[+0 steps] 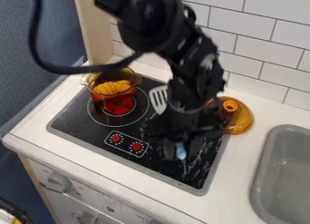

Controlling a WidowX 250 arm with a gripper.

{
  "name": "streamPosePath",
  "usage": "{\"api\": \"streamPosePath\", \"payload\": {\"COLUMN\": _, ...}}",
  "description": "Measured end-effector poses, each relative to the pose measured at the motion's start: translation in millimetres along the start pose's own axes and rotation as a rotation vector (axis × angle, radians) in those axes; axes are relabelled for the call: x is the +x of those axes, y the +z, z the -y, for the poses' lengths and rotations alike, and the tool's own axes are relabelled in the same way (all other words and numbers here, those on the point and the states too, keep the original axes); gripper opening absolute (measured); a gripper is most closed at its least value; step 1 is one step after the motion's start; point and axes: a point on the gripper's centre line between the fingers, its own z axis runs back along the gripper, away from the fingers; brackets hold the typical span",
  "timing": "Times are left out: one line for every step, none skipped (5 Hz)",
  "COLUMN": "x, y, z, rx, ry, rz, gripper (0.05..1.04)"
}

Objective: Move the blue spatula from the right burner to the bottom right side of the stove

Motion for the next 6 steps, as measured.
{"api": "streamPosePath", "payload": {"x": 0.6, "y": 24.4, "z": 0.8, "rx": -0.028, "ry": 0.155, "rz": 0.002, "gripper": 0.330}}
{"api": "streamPosePath", "payload": {"x": -14.1, "y": 44.5, "z": 18.3, "rx": 0.019, "ry": 0.373, "rz": 0.006, "gripper": 0.330}}
{"api": "streamPosePath", "payload": {"x": -27.8, "y": 50.8, "z": 33.1, "rx": 0.046, "ry": 0.531, "rz": 0.001, "gripper": 0.330}}
{"api": "streamPosePath", "payload": {"x": -42.3, "y": 40.4, "z": 37.8, "rx": 0.097, "ry": 0.679, "rz": -0.025, "gripper": 0.330}}
{"api": "streamPosePath", "payload": {"x": -44.0, "y": 22.8, "z": 37.3, "rx": 0.086, "ry": 0.744, "rz": -0.103, "gripper": 0.330}}
{"api": "streamPosePath", "payload": {"x": -41.9, "y": 2.8, "z": 37.2, "rx": 0.092, "ry": 0.764, "rz": -0.134, "gripper": 0.330}}
